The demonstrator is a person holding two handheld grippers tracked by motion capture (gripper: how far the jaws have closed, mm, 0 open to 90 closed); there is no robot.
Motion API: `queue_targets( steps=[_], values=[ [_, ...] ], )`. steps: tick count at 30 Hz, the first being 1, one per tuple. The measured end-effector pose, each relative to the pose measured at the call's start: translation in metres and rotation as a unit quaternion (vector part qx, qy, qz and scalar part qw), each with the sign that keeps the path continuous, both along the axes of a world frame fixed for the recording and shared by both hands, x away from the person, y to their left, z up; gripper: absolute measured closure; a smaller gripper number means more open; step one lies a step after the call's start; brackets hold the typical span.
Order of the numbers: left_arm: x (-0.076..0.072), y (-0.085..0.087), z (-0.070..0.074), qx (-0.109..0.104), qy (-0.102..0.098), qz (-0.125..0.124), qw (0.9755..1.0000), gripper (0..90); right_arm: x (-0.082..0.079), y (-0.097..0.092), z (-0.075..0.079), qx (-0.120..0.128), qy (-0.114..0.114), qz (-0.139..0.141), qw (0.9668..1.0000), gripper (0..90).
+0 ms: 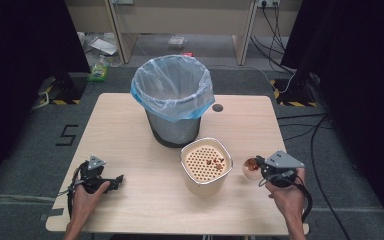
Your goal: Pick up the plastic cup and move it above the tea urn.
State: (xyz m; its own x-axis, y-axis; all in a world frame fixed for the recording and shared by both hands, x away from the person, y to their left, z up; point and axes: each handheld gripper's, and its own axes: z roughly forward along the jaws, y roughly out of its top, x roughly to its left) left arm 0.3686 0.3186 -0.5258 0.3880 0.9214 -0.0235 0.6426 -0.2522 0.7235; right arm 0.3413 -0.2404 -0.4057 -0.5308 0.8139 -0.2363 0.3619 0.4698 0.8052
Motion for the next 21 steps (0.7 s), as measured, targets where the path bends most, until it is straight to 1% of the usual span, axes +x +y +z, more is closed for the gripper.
queue_targets(
  steps=[1, 4, 9, 12, 16, 19, 21],
  values=[
    [0.0, 0.0, 0.0, 0.0, 0.0, 0.0, 1.0, 0.0, 0.009, 0.001, 0.004, 0.0, -0.013, -0.004, 0.9999, 87.7],
    [0.0, 0.0, 0.0, 0.0, 0.0, -0.001, 1.0, 0.0, 0.018, 0.003, 0.008, -0.005, -0.024, -0.009, 0.9997, 87.7],
    [0.001, 0.0, 0.0, 0.0, 0.0, -0.003, 1.0, 0.0, 0.033, 0.005, 0.013, -0.013, -0.043, -0.009, 0.999, 87.7],
    [0.001, 0.0, 0.0, 0.001, 0.0, -0.003, 1.0, 0.0, 0.042, 0.006, 0.015, -0.013, -0.051, -0.012, 0.9985, 87.7],
    [0.001, 0.0, 0.0, 0.001, 0.0, -0.003, 1.0, 0.0, 0.05, 0.011, 0.02, -0.018, -0.067, -0.014, 0.9975, 87.7],
    [0.001, 0.0, 0.0, 0.001, 0.0, -0.004, 1.0, 0.0, 0.053, 0.016, 0.024, -0.028, -0.08, -0.012, 0.9963, 87.7],
    [0.001, 0.0, 0.0, 0.0, 0.0, -0.003, 1.0, 0.0, 0.054, 0.02, 0.026, -0.026, -0.086, -0.009, 0.9959, 87.6]
  ],
)
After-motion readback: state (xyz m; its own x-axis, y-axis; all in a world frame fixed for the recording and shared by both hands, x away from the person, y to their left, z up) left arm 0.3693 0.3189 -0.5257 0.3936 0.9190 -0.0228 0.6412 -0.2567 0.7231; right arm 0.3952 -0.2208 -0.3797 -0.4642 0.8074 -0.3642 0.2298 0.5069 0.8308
